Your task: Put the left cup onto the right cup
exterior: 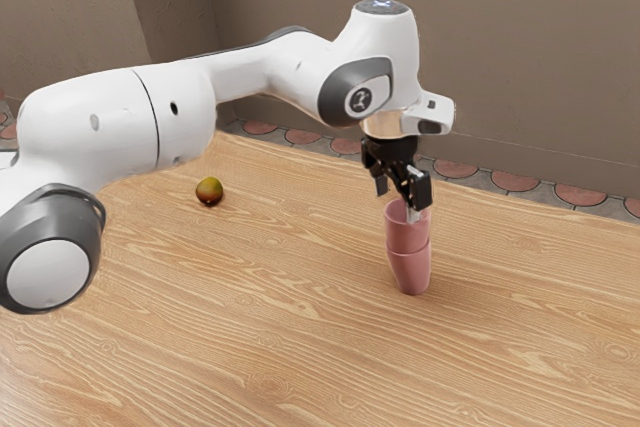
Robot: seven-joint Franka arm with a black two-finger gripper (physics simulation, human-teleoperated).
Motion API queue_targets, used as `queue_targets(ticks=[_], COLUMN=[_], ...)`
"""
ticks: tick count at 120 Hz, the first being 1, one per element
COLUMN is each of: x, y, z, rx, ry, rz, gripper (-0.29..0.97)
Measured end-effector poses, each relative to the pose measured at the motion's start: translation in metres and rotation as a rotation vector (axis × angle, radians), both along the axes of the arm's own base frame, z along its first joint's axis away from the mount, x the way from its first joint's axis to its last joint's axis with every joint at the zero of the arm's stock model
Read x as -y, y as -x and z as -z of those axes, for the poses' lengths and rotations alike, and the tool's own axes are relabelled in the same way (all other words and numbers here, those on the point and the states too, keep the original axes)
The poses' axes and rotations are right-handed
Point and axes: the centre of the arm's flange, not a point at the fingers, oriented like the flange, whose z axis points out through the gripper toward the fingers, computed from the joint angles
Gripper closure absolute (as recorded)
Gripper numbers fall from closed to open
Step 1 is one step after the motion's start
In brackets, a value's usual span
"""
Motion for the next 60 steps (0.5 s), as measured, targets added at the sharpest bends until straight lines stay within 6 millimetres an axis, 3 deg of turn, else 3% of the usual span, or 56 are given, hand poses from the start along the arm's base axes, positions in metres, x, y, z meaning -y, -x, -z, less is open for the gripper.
queue_targets(ticks=[19,37,51,60], x=[-0.056,-0.121,-0.163,-0.183], y=[0.014,0.031,0.039,0.048], z=[-0.014,-0.033,-0.060,-0.090], rx=[-0.031,-0.050,-0.044,-0.018], ry=[-0.010,-0.017,-0.016,-0.015], rz=[-0.067,-0.152,-0.210,-0.234], gripper=[0.03,0.01,0.01,0.01])
